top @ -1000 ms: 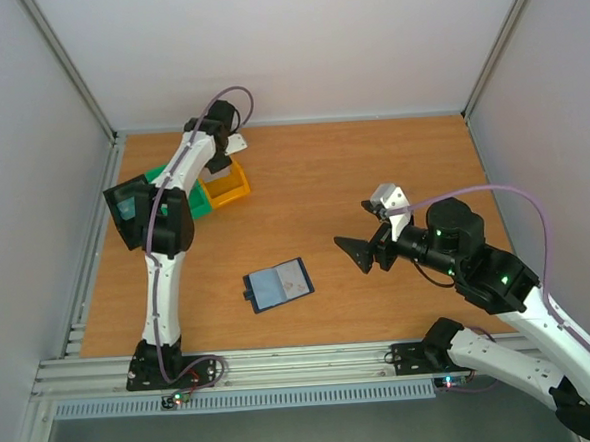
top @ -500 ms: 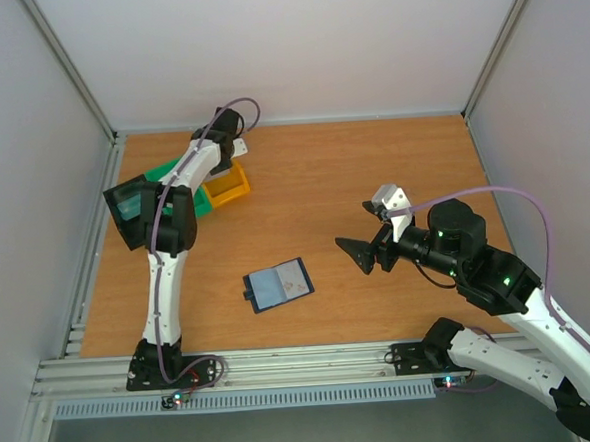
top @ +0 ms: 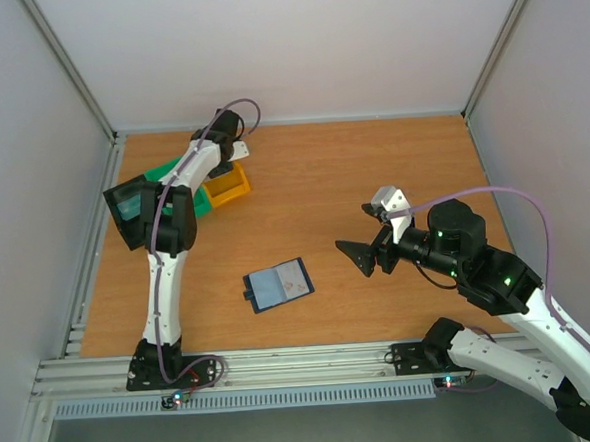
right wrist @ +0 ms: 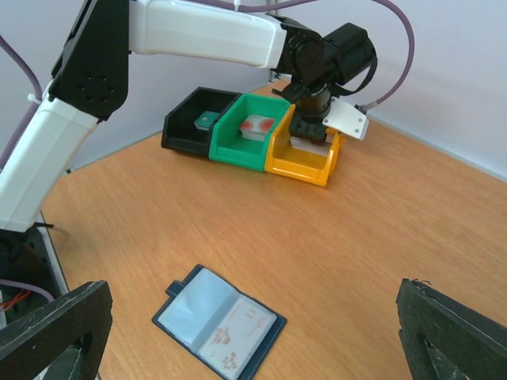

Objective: Take the credit cards out of the card holder

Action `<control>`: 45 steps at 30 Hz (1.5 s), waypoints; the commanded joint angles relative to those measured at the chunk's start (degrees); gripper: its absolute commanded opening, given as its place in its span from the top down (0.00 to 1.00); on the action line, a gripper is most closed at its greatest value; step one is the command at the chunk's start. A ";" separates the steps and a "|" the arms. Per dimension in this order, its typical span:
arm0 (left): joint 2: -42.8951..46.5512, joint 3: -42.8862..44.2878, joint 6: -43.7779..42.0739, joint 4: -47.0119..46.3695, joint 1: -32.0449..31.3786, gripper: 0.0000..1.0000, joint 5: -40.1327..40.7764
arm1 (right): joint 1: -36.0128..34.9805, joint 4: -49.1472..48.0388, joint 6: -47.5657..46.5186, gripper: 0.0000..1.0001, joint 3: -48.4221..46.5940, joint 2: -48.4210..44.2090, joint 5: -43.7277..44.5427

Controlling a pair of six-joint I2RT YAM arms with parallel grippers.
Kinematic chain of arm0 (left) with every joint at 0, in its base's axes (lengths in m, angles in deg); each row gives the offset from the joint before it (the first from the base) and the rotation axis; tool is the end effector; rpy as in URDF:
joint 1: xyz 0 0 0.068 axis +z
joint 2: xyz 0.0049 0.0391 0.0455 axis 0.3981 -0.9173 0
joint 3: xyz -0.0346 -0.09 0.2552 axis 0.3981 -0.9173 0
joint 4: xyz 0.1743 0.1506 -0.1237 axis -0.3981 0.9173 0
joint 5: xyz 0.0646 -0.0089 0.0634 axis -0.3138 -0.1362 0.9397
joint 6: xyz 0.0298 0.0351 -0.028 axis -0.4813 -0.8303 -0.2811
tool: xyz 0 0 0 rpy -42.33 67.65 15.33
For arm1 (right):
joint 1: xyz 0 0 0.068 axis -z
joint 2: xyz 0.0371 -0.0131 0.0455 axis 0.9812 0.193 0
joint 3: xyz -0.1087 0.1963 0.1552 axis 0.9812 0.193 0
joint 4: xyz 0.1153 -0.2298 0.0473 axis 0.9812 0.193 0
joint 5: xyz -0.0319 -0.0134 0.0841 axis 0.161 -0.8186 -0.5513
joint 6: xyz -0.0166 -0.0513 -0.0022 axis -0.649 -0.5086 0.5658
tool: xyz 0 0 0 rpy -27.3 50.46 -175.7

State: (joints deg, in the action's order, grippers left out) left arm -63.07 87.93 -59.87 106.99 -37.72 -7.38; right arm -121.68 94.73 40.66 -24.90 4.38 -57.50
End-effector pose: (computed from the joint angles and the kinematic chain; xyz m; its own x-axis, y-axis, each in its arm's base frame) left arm 0.5060 -0.1117 0.1761 -0.4690 0.8799 0.0767 0.7171 0.3286 0.6146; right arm 0.0972 0.0986 0.3826 0.1771 -0.4681 -0.8657 -0.8040 0.4385 -0.4016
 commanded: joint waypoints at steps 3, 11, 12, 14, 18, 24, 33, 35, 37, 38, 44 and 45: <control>3.10 1.79 2.74 3.77 0.41 0.38 -5.05 | 0.11 0.67 0.49 0.02 -2.24 -0.39 -1.57; 5.46 4.27 7.03 5.65 1.33 0.37 -9.61 | 0.13 2.40 2.47 0.02 -3.19 -0.16 -0.56; 7.31 4.31 8.54 6.53 1.36 0.37 -11.37 | 0.11 3.05 2.99 0.01 -3.22 0.81 -0.34; 11.97 4.20 12.77 9.43 1.36 0.37 -16.70 | 0.10 4.85 4.28 0.01 -3.72 3.94 -0.91; 25.81 -1.39 21.84 15.86 1.77 0.36 -34.10 | 0.13 8.62 7.57 0.02 -5.51 12.91 -5.56; 36.71 -13.78 32.46 30.73 1.78 0.35 -51.91 | 0.12 9.68 17.14 0.12 -6.40 27.19 -3.76; 40.34 -46.37 47.95 27.79 2.00 0.01 -71.51 | 0.14 8.93 25.93 0.18 -6.24 44.54 -6.00; 43.41 -51.84 52.92 20.44 1.72 0.01 -71.82 | 0.11 8.87 27.17 0.18 -6.76 46.86 -6.28; 45.62 -56.21 57.06 14.74 1.41 0.01 -70.72 | 0.13 8.30 28.00 0.18 -6.65 48.39 -6.71; 46.25 -58.69 59.79 12.01 1.08 0.01 -69.82 | 0.15 7.77 30.03 0.18 -6.10 48.92 -6.89; 46.44 -68.13 67.61 3.01 -1.42 0.01 -68.08 | 0.17 4.95 33.61 0.17 -3.36 52.57 -7.77; 46.63 -70.03 68.70 0.78 -1.52 0.01 -68.92 | 0.16 4.87 33.77 0.17 -3.33 53.53 -8.03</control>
State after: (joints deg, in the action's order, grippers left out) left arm -17.04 24.72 0.78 117.90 -38.20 -74.37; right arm -121.66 101.33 70.85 -29.20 55.33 -64.12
